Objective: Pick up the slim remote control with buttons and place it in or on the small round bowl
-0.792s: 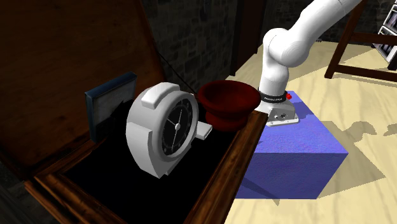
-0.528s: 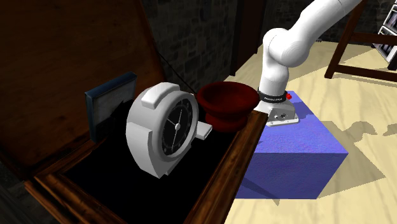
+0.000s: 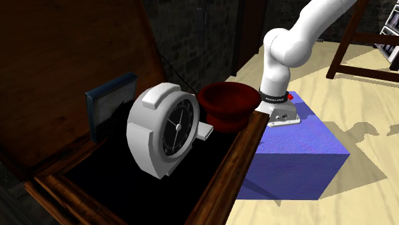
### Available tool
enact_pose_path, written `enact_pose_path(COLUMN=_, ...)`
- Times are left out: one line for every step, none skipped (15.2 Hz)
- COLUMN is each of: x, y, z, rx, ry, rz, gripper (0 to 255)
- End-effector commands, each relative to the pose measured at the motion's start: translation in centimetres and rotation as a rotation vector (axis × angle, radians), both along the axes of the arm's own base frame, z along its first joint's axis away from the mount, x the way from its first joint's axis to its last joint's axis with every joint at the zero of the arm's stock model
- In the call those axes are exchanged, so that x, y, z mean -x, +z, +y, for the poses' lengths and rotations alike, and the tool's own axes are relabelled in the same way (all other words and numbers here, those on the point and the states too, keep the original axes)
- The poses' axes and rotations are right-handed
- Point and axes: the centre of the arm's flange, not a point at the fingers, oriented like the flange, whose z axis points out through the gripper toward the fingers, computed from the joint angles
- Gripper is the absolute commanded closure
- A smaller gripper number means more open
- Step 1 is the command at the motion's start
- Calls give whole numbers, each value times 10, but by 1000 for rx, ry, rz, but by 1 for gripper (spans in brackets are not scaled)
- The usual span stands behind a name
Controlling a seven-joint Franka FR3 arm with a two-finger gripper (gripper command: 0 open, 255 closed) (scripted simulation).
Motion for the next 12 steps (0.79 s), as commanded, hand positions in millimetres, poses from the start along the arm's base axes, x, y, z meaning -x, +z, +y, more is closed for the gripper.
enact_pose_path(x=-4, y=-16, z=21, rx=9, ry=-20, rz=0, gripper=0)
enact_pose_path(x=-7, y=-24, z=32, rx=14, ry=-29, rz=1, gripper=0)
enact_pose_path(x=-10, y=-32, z=43, rx=19, ry=-38, rz=2, gripper=0)
enact_pose_path(x=-13, y=-40, z=53, rx=23, ry=-48, rz=2, gripper=0)
enact_pose_path(x=-16, y=-48, z=64, rx=28, ry=-57, rz=3, gripper=0)
enact_pose_path(x=-19, y=-57, z=74, rx=33, ry=-66, rz=4, gripper=0)
enact_pose_path(x=-22, y=-65, z=84, rx=38, ry=-75, rz=4, gripper=0)
enact_pose_path(x=-25, y=-74, z=95, rx=43, ry=-84, rz=5, gripper=0)
enact_pose_path(x=-29, y=-82, z=105, rx=47, ry=-93, rz=6, gripper=0)
enact_pose_path(x=-32, y=-91, z=115, rx=52, ry=-102, rz=7, gripper=0)
enact_pose_path(x=-36, y=-99, z=125, rx=57, ry=-111, rz=7, gripper=0)
enact_pose_path(x=-39, y=-108, z=135, rx=62, ry=-120, rz=8, gripper=0)
